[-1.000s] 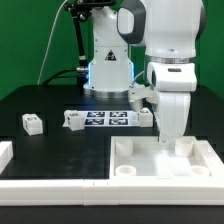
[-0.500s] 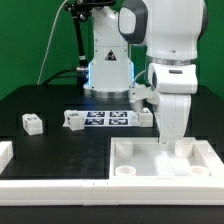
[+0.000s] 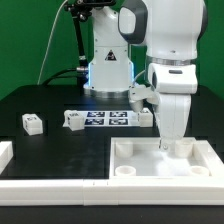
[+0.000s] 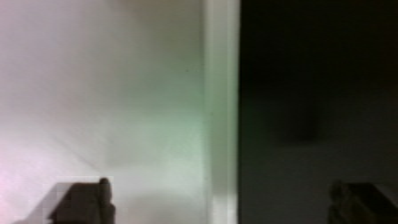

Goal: Assemble one leg

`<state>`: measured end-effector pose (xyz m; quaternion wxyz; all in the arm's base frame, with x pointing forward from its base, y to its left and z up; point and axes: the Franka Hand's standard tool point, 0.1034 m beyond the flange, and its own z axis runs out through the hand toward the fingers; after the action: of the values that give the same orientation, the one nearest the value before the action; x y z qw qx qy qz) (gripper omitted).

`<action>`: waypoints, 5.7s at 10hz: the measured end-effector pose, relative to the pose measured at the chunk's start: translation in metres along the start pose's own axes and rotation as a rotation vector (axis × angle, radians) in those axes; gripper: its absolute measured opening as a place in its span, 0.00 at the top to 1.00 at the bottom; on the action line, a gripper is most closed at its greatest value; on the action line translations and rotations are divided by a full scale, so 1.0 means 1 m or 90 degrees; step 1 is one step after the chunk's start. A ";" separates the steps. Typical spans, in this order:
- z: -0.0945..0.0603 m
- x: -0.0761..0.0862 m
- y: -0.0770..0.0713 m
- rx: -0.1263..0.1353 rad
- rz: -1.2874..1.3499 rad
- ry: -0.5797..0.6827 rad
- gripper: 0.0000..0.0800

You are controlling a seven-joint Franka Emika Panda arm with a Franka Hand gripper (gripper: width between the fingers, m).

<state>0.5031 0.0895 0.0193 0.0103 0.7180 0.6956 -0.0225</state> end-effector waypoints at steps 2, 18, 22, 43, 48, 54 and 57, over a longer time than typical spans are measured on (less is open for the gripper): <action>0.000 0.000 0.000 0.000 0.000 0.000 0.20; -0.041 0.004 -0.056 -0.020 0.482 0.013 0.19; -0.032 0.013 -0.076 0.020 0.776 0.022 0.19; -0.011 0.063 -0.156 0.090 1.162 -0.007 0.19; -0.009 0.046 -0.158 0.339 1.098 -0.247 0.19; -0.007 0.056 -0.167 0.458 1.053 -0.376 0.19; 0.002 0.060 -0.177 0.450 1.048 -0.377 0.19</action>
Offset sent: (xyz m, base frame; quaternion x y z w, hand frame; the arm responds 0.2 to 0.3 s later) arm 0.0000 0.0000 0.0000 0.0000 0.0000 0.0000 1.0000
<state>0.3279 0.1547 0.0180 -0.0192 0.9101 -0.1083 -0.3994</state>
